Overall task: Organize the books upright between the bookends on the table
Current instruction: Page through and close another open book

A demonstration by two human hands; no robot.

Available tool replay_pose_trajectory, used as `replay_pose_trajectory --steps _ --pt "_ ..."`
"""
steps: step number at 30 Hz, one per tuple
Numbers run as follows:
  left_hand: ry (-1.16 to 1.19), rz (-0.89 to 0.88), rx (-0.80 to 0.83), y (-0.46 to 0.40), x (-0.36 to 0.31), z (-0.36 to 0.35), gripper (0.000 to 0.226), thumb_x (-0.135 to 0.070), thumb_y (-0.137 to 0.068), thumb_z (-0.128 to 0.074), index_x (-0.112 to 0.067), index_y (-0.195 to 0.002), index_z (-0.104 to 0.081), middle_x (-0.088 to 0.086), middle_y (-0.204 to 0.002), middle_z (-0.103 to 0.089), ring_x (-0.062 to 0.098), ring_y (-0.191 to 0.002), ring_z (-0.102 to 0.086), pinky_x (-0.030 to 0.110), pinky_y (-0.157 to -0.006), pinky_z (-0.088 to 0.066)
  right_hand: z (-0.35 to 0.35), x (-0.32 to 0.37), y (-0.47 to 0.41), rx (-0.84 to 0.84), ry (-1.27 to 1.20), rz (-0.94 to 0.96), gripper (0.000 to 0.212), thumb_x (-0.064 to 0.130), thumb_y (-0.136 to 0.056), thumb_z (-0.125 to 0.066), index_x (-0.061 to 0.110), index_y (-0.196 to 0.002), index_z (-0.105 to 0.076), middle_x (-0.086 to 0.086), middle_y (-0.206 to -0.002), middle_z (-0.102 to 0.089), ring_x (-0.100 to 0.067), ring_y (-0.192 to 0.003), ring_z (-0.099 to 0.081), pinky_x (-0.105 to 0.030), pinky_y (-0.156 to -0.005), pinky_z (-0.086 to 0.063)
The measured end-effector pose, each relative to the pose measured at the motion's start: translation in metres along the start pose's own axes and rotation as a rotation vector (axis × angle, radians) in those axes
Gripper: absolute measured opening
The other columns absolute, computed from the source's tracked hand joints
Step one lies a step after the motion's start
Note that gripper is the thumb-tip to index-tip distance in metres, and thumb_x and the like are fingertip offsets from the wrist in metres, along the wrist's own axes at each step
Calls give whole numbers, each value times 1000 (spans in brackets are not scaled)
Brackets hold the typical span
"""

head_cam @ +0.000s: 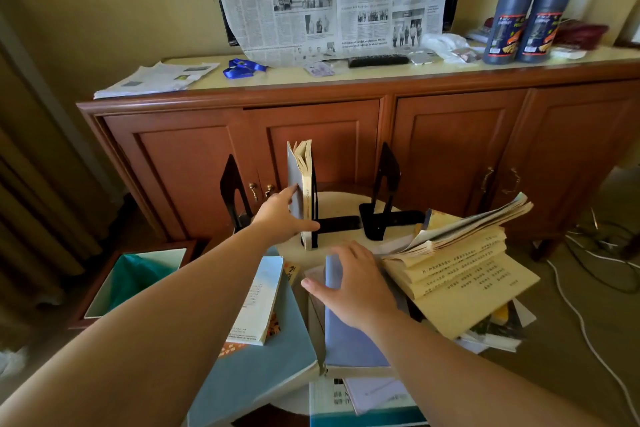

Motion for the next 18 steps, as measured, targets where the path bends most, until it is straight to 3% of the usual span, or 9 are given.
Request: replay_pose_trajectory --steps 7,12,18 --pt "34 -11 -3 47 -15 6 112 -51 -77 -90 -25 -164 -25 7 -159 -47 28 -134 -57 41 -97 -58 23 14 25 22 -120 45 55 59 -93 -66 27 -136 -56 11 -136 -53 -10 -130 -47 -33 -108 -43" --pt "77 -110 56 95 -42 -10 96 -52 -77 -89 -24 -156 -42 2 -154 -52 20 -137 -54 38 -107 -51 44 11 66 -1 -70 93 43 48 -96 -66 23 -131 -62 10 -131 -58 -7 -121 -49 -21 -99 -36" --pt "39 -276 82 136 -98 -46 76 -53 -84 -83 -29 -150 -51 -4 -145 -60 12 -134 -56 31 -108 -46 79 -21 108 -178 -126 -3 11 38 -96 -66 28 -100 -64 13 -99 -61 -7 -91 -56 -26 -76 -46"
Point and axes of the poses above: each hand's wrist, its own y-axis away from the middle knuckle, its own z-axis out of the back of the hand, x = y × z, the point moved 6 cm from there along -y, towards the middle knuckle
